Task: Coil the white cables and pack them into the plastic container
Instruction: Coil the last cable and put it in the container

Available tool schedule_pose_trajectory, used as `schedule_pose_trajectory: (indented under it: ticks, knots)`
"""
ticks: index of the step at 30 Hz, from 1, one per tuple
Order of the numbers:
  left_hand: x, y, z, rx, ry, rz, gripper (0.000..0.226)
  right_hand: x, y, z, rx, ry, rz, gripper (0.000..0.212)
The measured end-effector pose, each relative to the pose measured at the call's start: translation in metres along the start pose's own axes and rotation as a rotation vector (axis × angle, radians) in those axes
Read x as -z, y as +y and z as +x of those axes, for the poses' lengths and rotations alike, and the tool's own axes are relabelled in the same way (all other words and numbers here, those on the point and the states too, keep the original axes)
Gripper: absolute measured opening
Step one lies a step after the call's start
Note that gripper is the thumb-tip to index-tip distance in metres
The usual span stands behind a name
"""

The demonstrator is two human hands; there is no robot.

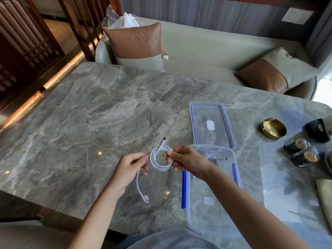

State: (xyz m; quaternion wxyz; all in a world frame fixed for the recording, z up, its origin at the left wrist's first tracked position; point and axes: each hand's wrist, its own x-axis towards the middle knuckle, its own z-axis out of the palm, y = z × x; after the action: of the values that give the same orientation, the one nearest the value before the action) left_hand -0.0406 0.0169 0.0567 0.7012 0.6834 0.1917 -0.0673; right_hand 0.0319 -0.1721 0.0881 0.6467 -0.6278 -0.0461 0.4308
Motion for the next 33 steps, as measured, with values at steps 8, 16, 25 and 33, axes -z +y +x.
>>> schedule_pose_trajectory:
  ticks: [8,16,25,33]
  knots:
    - [-0.015,-0.002,-0.015,0.11,0.057,-0.457,0.021,0.001,-0.005,0.002,0.053,0.155,-0.216,0.02]
    - [-0.023,0.0,-0.02,0.128,0.016,-0.378,0.02,-0.002,-0.004,0.006,0.088,0.266,-0.081,0.016]
    - [-0.042,0.013,-0.022,0.084,-0.104,-0.485,0.035,-0.008,-0.006,0.005,0.136,0.325,0.049,0.019]
    - [-0.047,0.016,-0.02,0.067,-0.045,-0.492,0.018,-0.014,0.0,0.006,0.201,0.352,-0.015,0.019]
